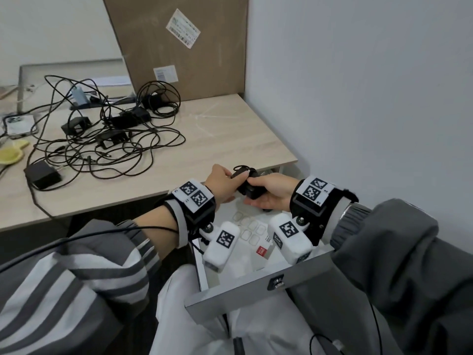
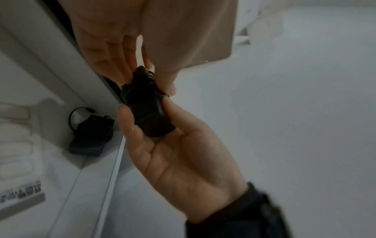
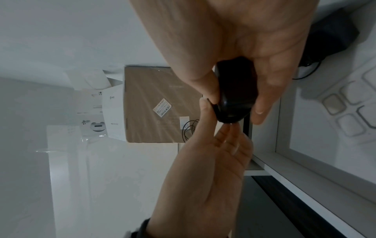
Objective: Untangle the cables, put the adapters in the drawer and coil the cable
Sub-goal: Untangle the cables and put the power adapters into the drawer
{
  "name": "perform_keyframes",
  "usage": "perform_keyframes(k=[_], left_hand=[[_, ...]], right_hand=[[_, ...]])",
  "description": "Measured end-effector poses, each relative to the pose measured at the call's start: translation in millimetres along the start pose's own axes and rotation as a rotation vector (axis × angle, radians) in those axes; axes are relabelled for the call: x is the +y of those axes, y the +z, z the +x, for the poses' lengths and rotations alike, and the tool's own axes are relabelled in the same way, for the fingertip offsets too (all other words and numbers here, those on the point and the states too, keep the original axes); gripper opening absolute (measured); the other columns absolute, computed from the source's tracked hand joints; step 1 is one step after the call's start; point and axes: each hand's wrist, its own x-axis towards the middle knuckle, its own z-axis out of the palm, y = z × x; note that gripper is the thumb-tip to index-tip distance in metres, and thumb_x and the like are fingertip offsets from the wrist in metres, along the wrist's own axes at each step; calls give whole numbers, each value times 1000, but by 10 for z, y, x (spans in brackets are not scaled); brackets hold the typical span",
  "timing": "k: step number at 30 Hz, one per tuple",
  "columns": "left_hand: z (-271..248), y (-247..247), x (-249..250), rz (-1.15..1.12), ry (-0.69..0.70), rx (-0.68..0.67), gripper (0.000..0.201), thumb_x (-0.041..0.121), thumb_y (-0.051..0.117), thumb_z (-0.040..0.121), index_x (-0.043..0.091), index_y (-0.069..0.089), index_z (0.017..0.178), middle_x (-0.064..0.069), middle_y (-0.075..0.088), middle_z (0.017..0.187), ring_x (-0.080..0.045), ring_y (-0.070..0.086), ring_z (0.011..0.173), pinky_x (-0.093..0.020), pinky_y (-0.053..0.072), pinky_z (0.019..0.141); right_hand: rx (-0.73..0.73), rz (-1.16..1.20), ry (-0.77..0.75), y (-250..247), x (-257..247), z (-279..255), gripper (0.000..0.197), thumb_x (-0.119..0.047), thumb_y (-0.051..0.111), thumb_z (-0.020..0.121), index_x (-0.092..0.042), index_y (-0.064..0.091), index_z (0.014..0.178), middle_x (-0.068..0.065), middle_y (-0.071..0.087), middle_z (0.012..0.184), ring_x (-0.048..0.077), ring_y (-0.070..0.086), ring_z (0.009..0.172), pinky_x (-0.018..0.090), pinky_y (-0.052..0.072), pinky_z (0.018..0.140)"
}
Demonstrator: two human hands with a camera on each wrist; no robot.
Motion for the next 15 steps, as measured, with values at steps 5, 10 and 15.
perform_keyframes(k=[5, 10, 15], left_hand=[[-17, -40, -45, -262, -263, -385, 33, 42, 55, 93, 11, 58, 104, -10, 65, 105, -21, 68, 84, -26, 59, 69], [61, 81, -217, -296, -293, -284, 42, 29, 64, 90, -2, 57, 118, -18, 68, 105, -22, 69, 75, -24, 58, 59], [264, 196, -445, -172, -365, -255, 39, 27, 67, 87, 0, 58, 113, -18, 65, 107, -24, 65, 79, -28, 58, 66]], right_hand=[[-119, -163, 30, -74, 37, 40, 19, -27, 41, 102, -15, 56, 107, 2, 64, 97, 18, 64, 82, 19, 45, 55], [-120, -480, 142, -159, 126, 87, 28, -38, 41, 100, -15, 55, 91, 3, 58, 78, 13, 52, 64, 20, 32, 52], [-131, -720, 264, -306, 195, 249, 43, -44, 60, 90, -15, 54, 121, 7, 67, 94, 16, 63, 75, 28, 49, 68]])
